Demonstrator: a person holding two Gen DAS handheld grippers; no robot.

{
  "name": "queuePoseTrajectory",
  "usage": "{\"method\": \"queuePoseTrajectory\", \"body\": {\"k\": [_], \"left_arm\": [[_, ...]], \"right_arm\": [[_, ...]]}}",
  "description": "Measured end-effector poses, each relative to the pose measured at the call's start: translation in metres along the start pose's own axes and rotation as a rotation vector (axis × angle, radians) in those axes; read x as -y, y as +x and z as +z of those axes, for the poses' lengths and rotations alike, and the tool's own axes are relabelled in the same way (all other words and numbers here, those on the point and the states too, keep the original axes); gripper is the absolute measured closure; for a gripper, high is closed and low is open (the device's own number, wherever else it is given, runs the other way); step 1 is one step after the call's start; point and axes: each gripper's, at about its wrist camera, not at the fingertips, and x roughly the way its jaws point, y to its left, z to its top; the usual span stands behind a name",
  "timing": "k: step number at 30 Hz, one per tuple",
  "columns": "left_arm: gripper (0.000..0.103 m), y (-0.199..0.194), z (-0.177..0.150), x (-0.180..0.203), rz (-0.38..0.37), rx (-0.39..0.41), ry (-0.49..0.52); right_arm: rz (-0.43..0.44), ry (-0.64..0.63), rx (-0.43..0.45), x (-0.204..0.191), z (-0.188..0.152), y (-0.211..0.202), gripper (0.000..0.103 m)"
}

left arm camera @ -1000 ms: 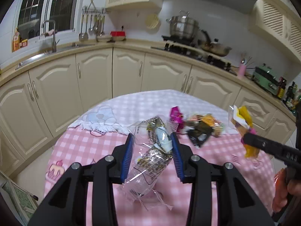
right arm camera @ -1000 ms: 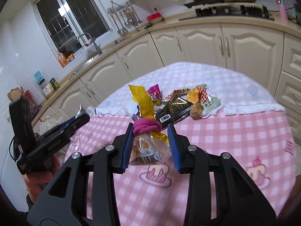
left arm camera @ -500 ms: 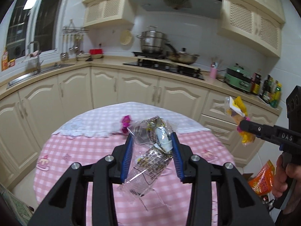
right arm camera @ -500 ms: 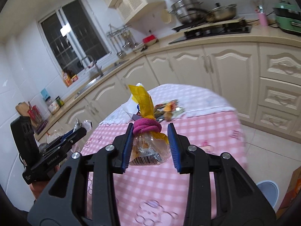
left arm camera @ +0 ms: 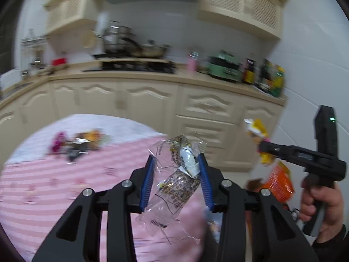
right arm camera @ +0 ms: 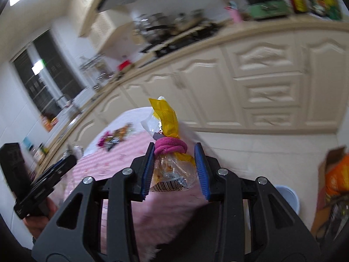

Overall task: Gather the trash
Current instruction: 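Carry the clear wrapper and bread bag to the blue bin, then open both grippers to drop the items into the bin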

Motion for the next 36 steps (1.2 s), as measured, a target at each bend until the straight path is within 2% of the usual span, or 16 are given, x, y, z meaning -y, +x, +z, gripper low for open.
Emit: {"method": "queuePoseTrajectory", "body": {"k": [4, 7, 10, 15, 19, 22, 23, 24, 25, 26, 31, 36], "left_arm": [[0.065, 0.048, -0.015, 0.051, -0.093, -0.086, 0.075], [0.065, 0.098, -0.034, 0.09, -0.17, -0.186, 0.133], [0.065, 0.141, -0.054, 0.113, -0.226, -0.292, 0.15], [0.065, 0.214, -0.09, 0.146, -0.275, -0.444, 0.157], [0.065, 0.258, -0.114, 0.166, -0.297, -0.527, 0.15], [0.063, 0.279, -0.121, 0.172, -0.303, -0.56, 0.135], [0.061, 0.289, -0.125, 0.174, -0.301, -0.575, 0.129], [0.05, 0.296, -0.128, 0.175, -0.296, -0.598, 0.127], [0.03, 0.302, -0.132, 0.176, -0.286, -0.619, 0.12], [0.024, 0.307, -0.135, 0.173, -0.266, -0.629, 0.101], [0.014, 0.301, -0.132, 0.159, -0.198, -0.602, 0.077], [0.012, 0.275, -0.114, 0.149, -0.17, -0.541, 0.084]], "right_arm": [[-0.1, 0.095, -0.021, 0.067, -0.012, -0.004, 0.067], [-0.168, 0.182, -0.059, 0.118, -0.026, 0.004, 0.067], [-0.224, 0.278, -0.121, 0.168, -0.052, 0.018, 0.067], [-0.27, 0.384, -0.192, 0.22, -0.091, 0.033, 0.067], [-0.289, 0.448, -0.237, 0.248, -0.117, 0.047, 0.067], [-0.292, 0.475, -0.253, 0.26, -0.124, 0.058, 0.066], [-0.296, 0.487, -0.254, 0.263, -0.126, 0.061, 0.059], [-0.301, 0.512, -0.255, 0.267, -0.129, 0.063, 0.049], [-0.304, 0.533, -0.256, 0.271, -0.132, 0.065, 0.023], [-0.309, 0.557, -0.256, 0.276, -0.134, 0.065, 0.01], [-0.355, 0.596, -0.246, 0.284, -0.142, 0.058, 0.006], [-0.379, 0.596, -0.23, 0.279, -0.136, 0.05, 0.006]]}}
